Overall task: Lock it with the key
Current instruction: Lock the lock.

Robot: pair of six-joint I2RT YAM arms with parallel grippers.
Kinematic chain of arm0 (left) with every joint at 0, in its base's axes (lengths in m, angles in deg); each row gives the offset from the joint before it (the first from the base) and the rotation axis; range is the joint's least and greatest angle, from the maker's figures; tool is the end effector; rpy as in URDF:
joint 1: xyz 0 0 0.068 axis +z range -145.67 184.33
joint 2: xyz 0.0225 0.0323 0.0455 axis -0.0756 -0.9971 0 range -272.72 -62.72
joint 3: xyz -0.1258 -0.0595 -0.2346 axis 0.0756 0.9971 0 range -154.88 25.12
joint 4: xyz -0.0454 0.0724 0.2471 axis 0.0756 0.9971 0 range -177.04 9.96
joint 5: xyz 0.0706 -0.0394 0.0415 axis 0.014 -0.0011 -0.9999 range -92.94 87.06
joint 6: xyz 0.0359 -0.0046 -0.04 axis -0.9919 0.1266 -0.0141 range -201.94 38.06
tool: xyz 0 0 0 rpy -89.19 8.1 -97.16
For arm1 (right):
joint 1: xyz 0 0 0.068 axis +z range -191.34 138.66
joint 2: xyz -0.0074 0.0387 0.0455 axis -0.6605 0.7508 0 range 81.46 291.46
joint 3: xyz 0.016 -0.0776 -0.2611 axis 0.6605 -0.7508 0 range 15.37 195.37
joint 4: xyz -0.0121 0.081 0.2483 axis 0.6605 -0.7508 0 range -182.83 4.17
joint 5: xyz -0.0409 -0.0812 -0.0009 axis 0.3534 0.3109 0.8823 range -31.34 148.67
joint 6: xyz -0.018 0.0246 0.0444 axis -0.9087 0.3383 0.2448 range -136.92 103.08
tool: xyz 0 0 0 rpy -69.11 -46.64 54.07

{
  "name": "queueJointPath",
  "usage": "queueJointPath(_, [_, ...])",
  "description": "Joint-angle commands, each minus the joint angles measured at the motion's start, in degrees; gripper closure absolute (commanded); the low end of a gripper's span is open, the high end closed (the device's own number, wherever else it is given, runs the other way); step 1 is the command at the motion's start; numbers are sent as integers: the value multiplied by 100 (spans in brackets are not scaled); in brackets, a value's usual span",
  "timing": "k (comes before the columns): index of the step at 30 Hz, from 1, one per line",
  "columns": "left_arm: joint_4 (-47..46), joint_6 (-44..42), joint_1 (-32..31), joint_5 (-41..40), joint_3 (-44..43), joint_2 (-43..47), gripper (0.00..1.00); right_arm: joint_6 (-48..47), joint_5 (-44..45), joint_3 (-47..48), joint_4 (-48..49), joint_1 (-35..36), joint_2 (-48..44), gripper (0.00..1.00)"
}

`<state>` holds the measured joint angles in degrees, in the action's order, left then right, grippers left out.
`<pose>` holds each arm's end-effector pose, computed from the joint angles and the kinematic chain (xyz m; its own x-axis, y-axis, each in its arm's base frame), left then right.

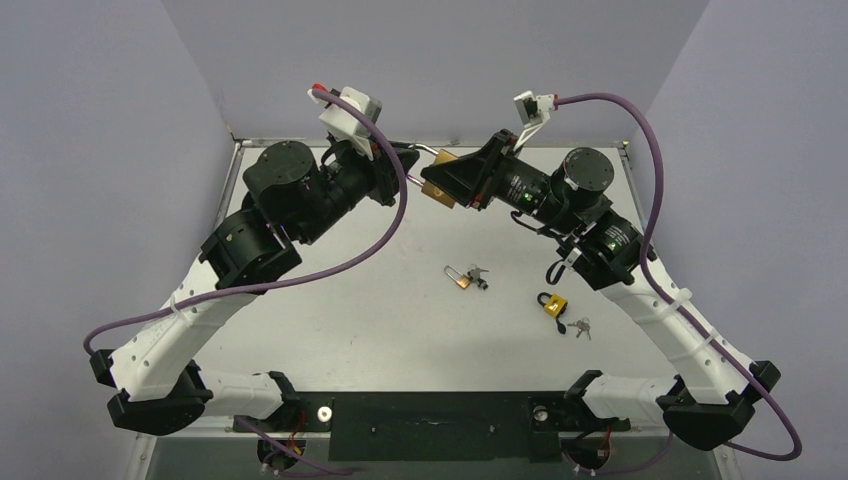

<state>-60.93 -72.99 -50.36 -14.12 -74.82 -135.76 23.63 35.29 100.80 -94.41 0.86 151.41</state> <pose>0.1461 -0.1946 0.5318 -0.0992 -0.1240 -0.9873 0.6813 0.7147 -0.1582 0.1798 0.1820 0.4976 -0.5230 0.3313 -0.7853 -0.7481 0.2632 0.6092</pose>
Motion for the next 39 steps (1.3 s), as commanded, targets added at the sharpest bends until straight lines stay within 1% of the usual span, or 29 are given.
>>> queueJointPath(1, [-653,1385,-1446,4708,-41,-701,100,28,716,-90,1002,163,1395,100])
queueJointPath(5, [-519,1343,-1473,4640,-63,-723,100,29,712,-94,995,152,1436,100])
queueJointPath(7, [-310,1219,-1456,4365,-70,-655,100,-4,708,-93,953,125,1423,100])
queueJointPath(8, [-239,1199,-1392,4041,-72,-588,100,-15,704,-95,936,119,1396,100])
queueJointPath(9, [-135,1189,-1341,3889,-57,-545,100,-23,704,-114,924,95,1375,100])
queueJointPath(10, [-112,1217,-1179,3597,26,-437,100,-28,688,-123,922,91,1340,100])
queueJointPath(12, [-175,1377,-841,3371,250,-249,100,-41,654,-184,932,55,1262,100])
queueJointPath(15, [-328,1613,-248,3286,499,19,100,-50,506,-379,1066,-42,1126,100])
queueJointPath(19, [-215,1610,177,3475,532,155,100,111,173,-799,1532,-188,853,100])
queueJointPath(23, [-100,1661,509,3964,515,159,100,388,-323,-1195,2076,-320,539,100])
queueJointPath(27, [70,1630,653,4222,439,113,99,626,-650,-1490,2562,-377,307,100])
queueJointPath(30, [139,1673,812,4388,436,82,88,792,-769,-1679,2892,-411,173,100])
queueJointPath(32, [109,1744,918,4553,470,89,84,912,-835,-1752,3066,-445,120,100])
queueJointPath(39, [-254,2109,1195,5169,724,142,76,1395,-1154,-1995,3809,-606,120,100])
